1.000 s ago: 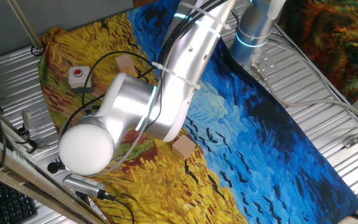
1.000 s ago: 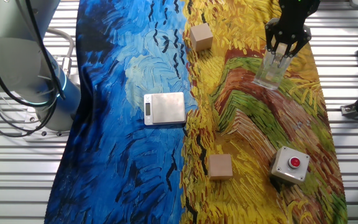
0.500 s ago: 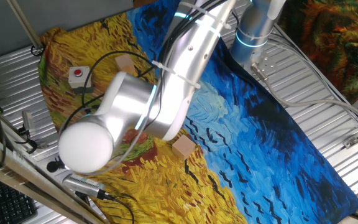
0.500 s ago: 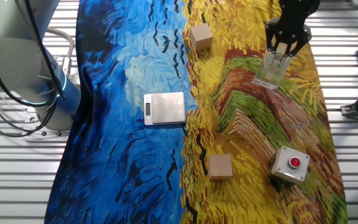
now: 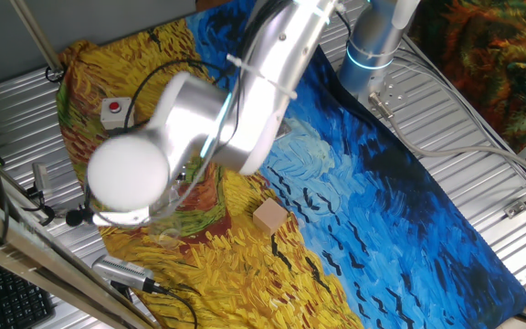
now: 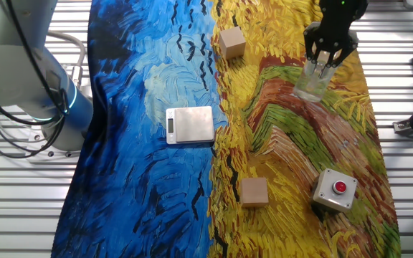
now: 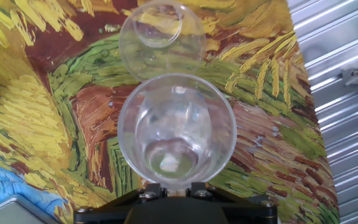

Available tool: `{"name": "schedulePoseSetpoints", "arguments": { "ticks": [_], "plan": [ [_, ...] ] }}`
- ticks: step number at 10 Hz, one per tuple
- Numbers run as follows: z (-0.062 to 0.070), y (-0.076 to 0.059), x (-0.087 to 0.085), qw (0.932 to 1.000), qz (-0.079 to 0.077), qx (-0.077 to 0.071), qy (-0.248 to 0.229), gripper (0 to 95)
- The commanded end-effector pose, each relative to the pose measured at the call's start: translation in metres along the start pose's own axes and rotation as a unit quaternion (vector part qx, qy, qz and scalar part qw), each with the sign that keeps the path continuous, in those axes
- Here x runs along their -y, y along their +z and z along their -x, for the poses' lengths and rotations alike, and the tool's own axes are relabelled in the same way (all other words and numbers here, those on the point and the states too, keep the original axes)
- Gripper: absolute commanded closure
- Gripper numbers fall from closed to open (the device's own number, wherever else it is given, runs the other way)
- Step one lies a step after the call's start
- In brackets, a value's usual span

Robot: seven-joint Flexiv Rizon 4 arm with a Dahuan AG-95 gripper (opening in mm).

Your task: Pour the water from one cup into another empty cup

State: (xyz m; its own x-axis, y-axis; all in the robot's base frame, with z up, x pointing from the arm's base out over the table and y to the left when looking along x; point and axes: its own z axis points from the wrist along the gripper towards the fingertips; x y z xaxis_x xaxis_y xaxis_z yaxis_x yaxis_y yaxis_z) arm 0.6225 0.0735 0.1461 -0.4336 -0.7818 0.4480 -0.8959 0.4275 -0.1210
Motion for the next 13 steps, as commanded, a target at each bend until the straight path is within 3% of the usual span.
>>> {"name": "schedulePoseSetpoints", "arguments": {
  "ticks": [1, 5, 7, 13],
  "plan": [
    [0.0, 0.0, 0.0, 0.9992, 0.009, 0.036, 0.015, 95.0],
    [-0.008, 0.016, 0.001, 0.9951, 0.015, 0.094, 0.025, 95.0],
    [-0.011, 0.023, 0.002, 0.9926, 0.018, 0.116, 0.03, 95.0],
    [-0.014, 0.031, 0.012, 0.9867, 0.026, 0.157, 0.031, 95.0]
  ]
}}
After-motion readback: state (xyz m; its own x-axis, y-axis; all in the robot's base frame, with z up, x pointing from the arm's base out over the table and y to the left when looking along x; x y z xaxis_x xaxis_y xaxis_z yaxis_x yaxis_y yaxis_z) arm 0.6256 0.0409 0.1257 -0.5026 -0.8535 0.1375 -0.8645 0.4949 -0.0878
